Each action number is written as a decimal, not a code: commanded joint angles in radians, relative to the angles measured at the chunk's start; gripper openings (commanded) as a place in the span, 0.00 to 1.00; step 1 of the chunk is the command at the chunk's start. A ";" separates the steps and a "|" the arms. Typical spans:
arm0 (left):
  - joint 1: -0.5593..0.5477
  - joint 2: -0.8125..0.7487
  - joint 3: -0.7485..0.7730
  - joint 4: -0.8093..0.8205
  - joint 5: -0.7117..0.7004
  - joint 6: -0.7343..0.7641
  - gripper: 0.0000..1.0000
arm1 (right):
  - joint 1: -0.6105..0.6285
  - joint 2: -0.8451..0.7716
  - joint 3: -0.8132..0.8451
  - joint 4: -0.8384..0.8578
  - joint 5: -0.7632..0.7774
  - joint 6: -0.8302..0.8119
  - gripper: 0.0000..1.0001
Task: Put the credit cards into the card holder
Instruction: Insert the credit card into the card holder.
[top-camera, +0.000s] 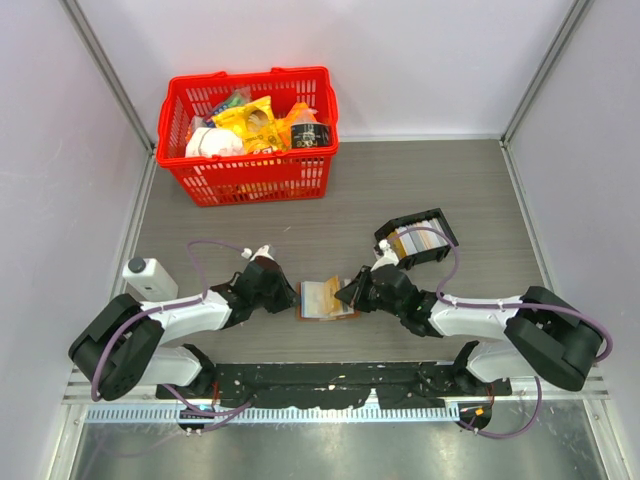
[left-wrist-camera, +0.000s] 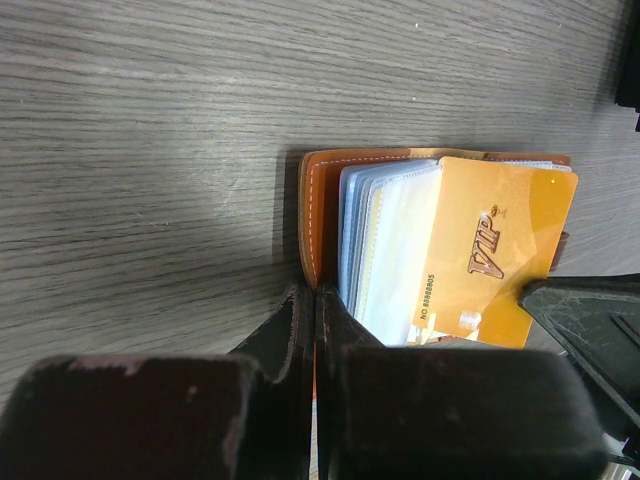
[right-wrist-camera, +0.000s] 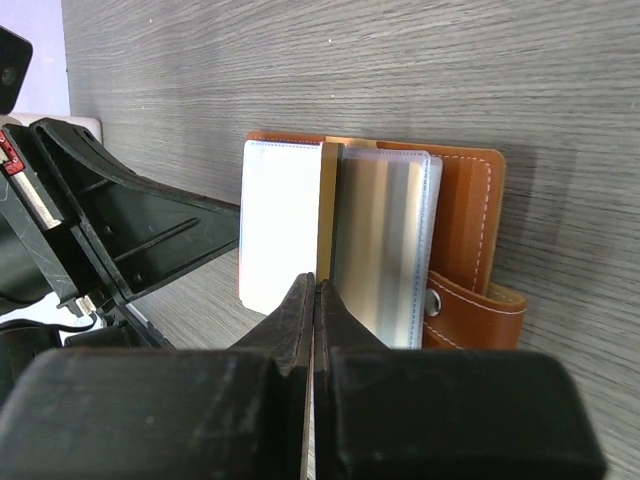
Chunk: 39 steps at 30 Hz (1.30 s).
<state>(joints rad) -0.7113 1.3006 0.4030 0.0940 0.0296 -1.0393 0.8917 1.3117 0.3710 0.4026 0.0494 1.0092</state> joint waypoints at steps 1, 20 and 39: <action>-0.002 0.048 -0.043 -0.139 -0.040 0.028 0.00 | 0.001 0.000 -0.003 0.041 -0.022 0.020 0.01; -0.002 0.045 -0.046 -0.139 -0.040 0.032 0.00 | 0.001 0.080 0.072 -0.030 -0.034 -0.020 0.06; -0.004 0.058 -0.049 -0.125 -0.034 0.032 0.00 | -0.008 0.081 0.112 -0.076 -0.013 -0.050 0.11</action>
<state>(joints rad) -0.7067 1.3083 0.4026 0.1104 0.0196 -1.0397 0.8864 1.4033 0.4438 0.3401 0.0269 0.9852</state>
